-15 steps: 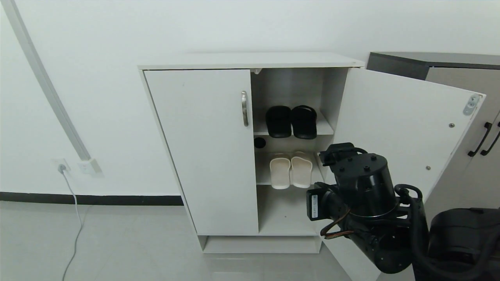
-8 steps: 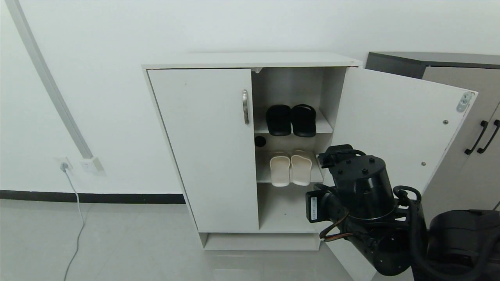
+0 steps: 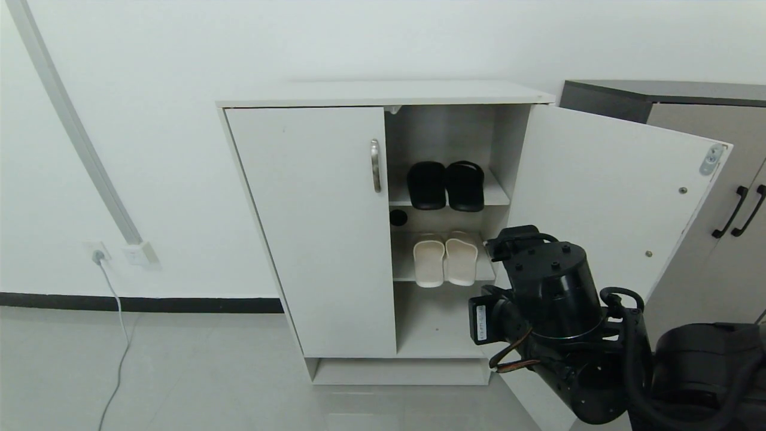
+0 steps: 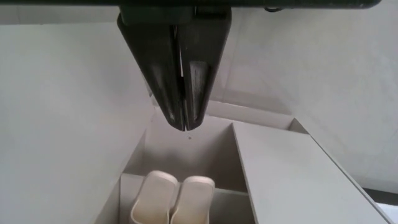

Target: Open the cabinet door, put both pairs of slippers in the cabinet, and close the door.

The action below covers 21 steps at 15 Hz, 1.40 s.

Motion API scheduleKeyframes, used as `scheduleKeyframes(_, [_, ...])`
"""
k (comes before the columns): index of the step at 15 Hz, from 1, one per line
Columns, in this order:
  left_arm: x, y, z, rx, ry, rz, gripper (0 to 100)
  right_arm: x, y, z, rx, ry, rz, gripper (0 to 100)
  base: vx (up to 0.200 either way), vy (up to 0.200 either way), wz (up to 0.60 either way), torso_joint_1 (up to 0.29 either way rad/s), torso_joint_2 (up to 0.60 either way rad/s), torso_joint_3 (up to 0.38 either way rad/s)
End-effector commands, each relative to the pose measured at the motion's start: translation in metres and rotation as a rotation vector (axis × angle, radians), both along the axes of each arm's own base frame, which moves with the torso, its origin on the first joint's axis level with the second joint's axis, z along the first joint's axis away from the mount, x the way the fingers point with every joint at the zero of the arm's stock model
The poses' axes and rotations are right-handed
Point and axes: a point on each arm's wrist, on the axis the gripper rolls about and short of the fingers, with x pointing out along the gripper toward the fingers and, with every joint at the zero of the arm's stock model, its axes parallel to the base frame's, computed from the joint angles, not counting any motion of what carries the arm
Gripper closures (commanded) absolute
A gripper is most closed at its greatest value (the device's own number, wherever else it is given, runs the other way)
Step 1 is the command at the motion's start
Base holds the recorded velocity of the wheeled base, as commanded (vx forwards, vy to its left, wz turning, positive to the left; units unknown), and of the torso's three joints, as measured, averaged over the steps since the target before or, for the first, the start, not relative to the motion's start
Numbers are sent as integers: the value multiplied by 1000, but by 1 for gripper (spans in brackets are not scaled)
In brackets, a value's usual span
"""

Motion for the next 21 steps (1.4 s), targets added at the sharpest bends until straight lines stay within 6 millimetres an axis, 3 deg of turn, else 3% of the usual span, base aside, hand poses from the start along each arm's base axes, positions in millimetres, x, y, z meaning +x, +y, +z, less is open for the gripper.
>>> scheduleKeyframes(1, [0, 0, -1, 0, 3, 0, 100, 0, 1, -1, -3, 3, 3, 100, 0, 0, 0, 7, -183, -256])
scheduleKeyframes(10, [0, 0, 0, 0, 1, 1, 100, 0, 0, -3, -12, 5, 3, 100, 0, 0, 0, 79, -437, -344])
scheduleKeyframes(21, [0, 0, 0, 0, 1, 1, 100, -1, -1, -4, -17, 8, 4, 100, 0, 0, 0, 175, -491, -318])
